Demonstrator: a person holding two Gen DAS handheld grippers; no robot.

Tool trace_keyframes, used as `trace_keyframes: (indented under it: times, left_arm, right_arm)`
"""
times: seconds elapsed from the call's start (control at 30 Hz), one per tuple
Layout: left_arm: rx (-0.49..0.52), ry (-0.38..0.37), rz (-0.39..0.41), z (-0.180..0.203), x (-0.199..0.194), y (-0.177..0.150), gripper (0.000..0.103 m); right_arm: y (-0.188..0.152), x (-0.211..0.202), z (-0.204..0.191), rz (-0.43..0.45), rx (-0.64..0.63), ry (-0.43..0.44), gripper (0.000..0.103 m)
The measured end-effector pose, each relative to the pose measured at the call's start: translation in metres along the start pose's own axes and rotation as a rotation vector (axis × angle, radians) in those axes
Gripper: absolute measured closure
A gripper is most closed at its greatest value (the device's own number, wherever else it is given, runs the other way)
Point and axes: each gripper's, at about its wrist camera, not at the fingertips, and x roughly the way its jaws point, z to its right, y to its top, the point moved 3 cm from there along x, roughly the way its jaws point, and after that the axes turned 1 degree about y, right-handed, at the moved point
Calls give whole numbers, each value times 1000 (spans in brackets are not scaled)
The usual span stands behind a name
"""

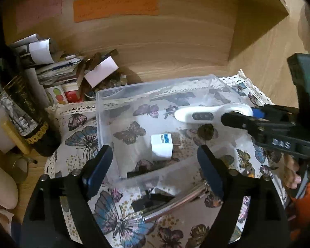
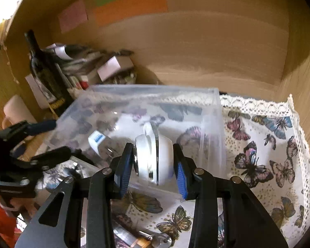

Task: Organize rigid objects
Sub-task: 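Lower the white device into the box with the right tool while the left tool releases the black gadget inside, then grasp the silver metal tube with the left tool while the right tool grips the black-and-gold lighter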

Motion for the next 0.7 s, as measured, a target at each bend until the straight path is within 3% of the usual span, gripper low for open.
trace_keyframes:
  times: [0.23,0.57,0.7]
  left_arm:
    - [-4,13,13,-6,-20,-14,13]
    - [-41,-10,-67,-14,-11,-43,13]
    - [-19,-57,-114,-1,-1,-55,29]
  right_arm:
    - [0,-1,0,-8,-31,-46,67]
    - [-7,-44,-11,80,-84,-39,45]
    - [-22,-54,-18,73,-118,-47,42]
